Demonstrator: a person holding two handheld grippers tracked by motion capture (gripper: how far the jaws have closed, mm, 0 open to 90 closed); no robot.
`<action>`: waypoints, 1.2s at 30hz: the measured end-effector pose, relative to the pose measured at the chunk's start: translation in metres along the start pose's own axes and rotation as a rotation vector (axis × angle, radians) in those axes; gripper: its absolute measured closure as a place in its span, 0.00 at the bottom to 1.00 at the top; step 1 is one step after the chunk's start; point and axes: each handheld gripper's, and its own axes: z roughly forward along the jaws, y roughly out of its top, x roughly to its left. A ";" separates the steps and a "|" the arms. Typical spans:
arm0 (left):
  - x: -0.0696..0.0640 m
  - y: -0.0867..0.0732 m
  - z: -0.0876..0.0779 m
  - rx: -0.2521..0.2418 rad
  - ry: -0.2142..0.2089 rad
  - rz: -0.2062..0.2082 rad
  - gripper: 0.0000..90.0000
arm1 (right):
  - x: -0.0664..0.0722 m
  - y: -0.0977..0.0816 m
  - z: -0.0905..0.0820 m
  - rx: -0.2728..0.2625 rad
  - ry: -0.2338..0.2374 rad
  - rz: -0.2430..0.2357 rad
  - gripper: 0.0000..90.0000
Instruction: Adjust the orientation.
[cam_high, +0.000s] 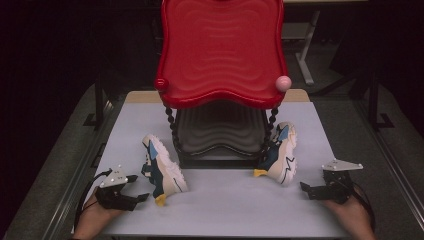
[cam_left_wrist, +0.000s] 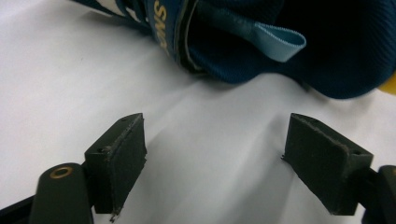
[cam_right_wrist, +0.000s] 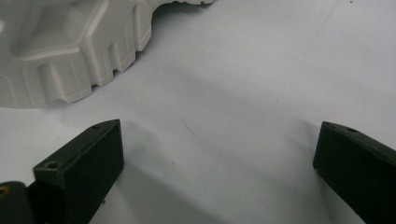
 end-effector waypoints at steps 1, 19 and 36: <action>0.000 -0.001 -0.002 -0.003 0.001 -0.002 0.24 | 0.000 0.000 0.000 -0.001 0.000 0.000 0.01; 0.018 0.023 0.000 -0.110 0.035 0.017 0.51 | 0.000 0.000 0.000 0.001 0.004 0.003 0.01; 0.017 0.035 0.003 -0.128 -0.016 0.070 0.82 | 0.000 0.000 0.000 0.001 0.004 0.003 0.01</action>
